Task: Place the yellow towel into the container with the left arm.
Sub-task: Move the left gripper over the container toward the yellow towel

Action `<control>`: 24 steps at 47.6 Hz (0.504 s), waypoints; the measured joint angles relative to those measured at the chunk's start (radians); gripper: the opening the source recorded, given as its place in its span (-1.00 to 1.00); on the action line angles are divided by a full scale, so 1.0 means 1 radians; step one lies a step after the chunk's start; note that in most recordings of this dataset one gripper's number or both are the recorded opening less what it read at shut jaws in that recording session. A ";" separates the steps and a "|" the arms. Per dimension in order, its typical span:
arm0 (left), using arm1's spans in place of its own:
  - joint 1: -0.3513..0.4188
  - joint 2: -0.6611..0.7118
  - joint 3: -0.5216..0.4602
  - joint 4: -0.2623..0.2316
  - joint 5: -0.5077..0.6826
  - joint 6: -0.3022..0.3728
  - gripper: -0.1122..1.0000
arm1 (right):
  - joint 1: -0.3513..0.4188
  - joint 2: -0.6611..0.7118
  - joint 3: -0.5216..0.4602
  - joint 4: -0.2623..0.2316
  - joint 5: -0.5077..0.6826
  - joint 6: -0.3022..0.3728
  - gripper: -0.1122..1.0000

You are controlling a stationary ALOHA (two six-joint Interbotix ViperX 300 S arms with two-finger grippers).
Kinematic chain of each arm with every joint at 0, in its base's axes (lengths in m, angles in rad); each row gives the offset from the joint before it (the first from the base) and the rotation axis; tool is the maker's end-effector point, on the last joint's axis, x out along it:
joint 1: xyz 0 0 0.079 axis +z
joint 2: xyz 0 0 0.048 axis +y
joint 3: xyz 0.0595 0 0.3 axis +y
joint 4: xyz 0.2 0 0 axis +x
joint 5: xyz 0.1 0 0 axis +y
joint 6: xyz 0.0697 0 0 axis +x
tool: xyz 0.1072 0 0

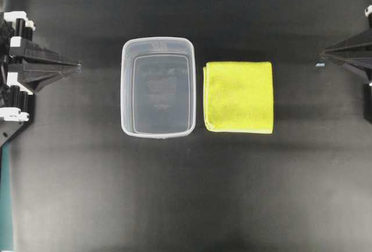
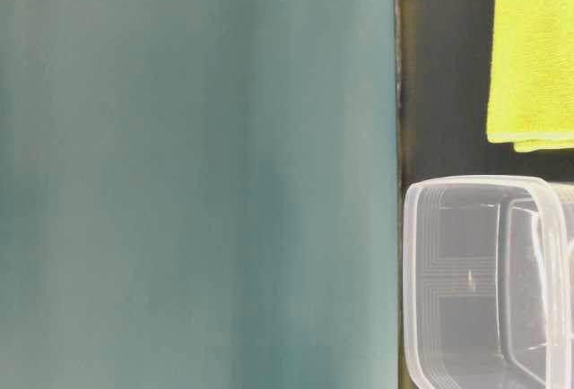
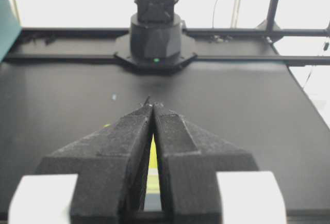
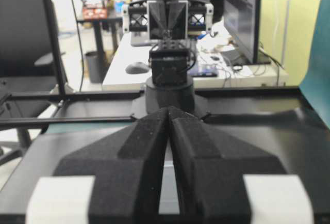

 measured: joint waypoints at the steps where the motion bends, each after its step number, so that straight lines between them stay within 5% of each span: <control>1: 0.000 0.000 0.000 -0.002 0.000 -0.002 -0.70 | 0.000 0.000 -0.002 0.000 0.002 0.000 -0.78; 11: 0.002 0.066 -0.130 0.035 0.101 -0.087 -0.79 | 0.040 -0.051 -0.009 0.012 -0.002 0.014 -0.80; 24: 0.017 0.281 -0.436 0.038 0.499 -0.075 -0.79 | 0.083 -0.109 -0.026 0.021 0.012 0.015 -0.79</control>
